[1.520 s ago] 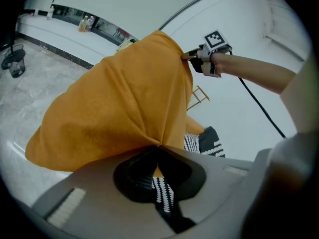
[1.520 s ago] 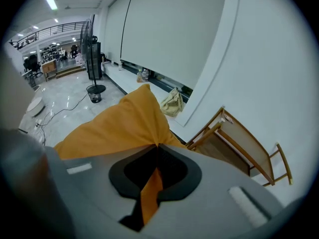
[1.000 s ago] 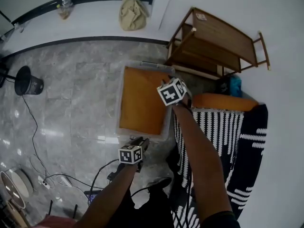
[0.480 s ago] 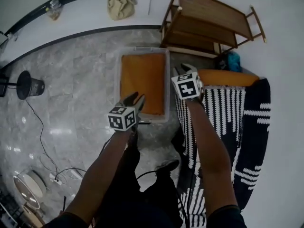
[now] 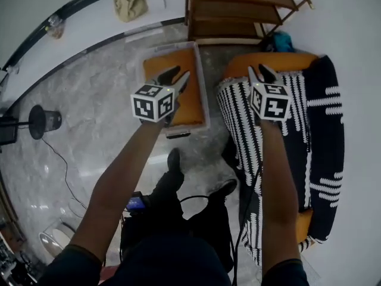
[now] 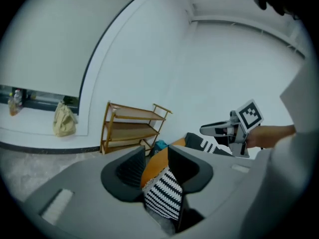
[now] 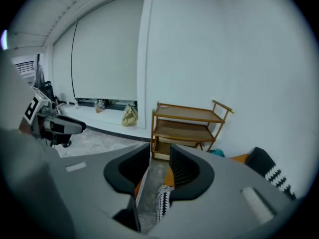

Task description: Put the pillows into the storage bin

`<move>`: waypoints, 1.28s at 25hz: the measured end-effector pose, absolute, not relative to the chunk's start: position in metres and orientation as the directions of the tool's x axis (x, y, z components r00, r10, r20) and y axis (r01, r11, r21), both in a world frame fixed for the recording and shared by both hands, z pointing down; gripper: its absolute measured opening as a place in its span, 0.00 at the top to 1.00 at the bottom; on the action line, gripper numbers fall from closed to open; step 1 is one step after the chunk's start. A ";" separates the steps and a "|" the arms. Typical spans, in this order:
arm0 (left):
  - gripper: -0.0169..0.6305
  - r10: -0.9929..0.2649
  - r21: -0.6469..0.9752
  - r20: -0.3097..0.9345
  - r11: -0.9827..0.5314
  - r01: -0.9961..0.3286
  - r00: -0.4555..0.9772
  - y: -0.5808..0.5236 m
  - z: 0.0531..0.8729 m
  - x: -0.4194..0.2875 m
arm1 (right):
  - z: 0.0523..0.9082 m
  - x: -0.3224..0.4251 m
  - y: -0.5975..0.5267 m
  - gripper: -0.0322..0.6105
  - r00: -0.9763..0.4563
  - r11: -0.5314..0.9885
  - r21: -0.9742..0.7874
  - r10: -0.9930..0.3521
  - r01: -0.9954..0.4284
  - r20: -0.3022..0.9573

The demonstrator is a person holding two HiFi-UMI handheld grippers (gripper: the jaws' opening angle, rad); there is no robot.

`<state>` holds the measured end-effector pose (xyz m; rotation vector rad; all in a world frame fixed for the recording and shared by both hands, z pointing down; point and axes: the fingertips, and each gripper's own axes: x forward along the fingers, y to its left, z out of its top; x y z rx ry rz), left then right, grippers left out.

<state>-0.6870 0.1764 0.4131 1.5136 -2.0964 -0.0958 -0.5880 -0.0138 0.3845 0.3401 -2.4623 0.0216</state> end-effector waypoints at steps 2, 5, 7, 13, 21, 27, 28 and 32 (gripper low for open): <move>0.76 -0.917 0.337 0.358 0.302 -0.892 -0.175 0.146 0.388 -0.673 | 0.366 -0.546 -0.037 0.78 -0.758 0.944 0.056 -0.295 -0.324 0.582; 0.76 -0.946 0.302 0.316 0.179 -0.936 -0.079 0.094 0.353 -0.637 | 0.338 -0.470 -0.071 0.78 -0.735 0.890 0.042 -0.401 -0.454 0.547; 0.76 -0.956 0.279 0.291 0.109 -0.954 -0.024 0.062 0.334 -0.604 | 0.323 -0.417 -0.091 0.78 -0.717 0.854 0.036 -0.458 -0.519 0.525; 0.76 -0.957 0.218 0.234 -0.120 -0.968 0.172 -0.035 0.292 -0.469 | 0.297 -0.231 -0.141 0.78 -0.619 0.703 0.000 -0.626 -0.711 0.475; 0.76 -0.913 0.138 0.224 -0.315 -0.939 0.340 -0.134 0.264 -0.270 | 0.300 0.023 -0.179 0.76 -0.482 0.498 -0.088 -0.758 -0.863 0.440; 0.76 -0.831 0.146 0.244 -0.479 -0.866 0.500 -0.207 0.275 -0.092 | 0.312 0.215 -0.192 0.73 -0.327 0.303 -0.128 -0.831 -0.945 0.450; 0.76 -0.812 0.150 0.249 -0.506 -0.850 0.528 -0.217 0.278 -0.060 | 0.313 0.247 -0.192 0.72 -0.301 0.270 -0.134 -0.840 -0.954 0.451; 0.76 -0.733 0.166 0.273 -0.603 -0.781 0.624 -0.243 0.298 0.065 | 0.327 0.369 -0.185 0.69 -0.202 0.144 -0.157 -0.862 -0.977 0.465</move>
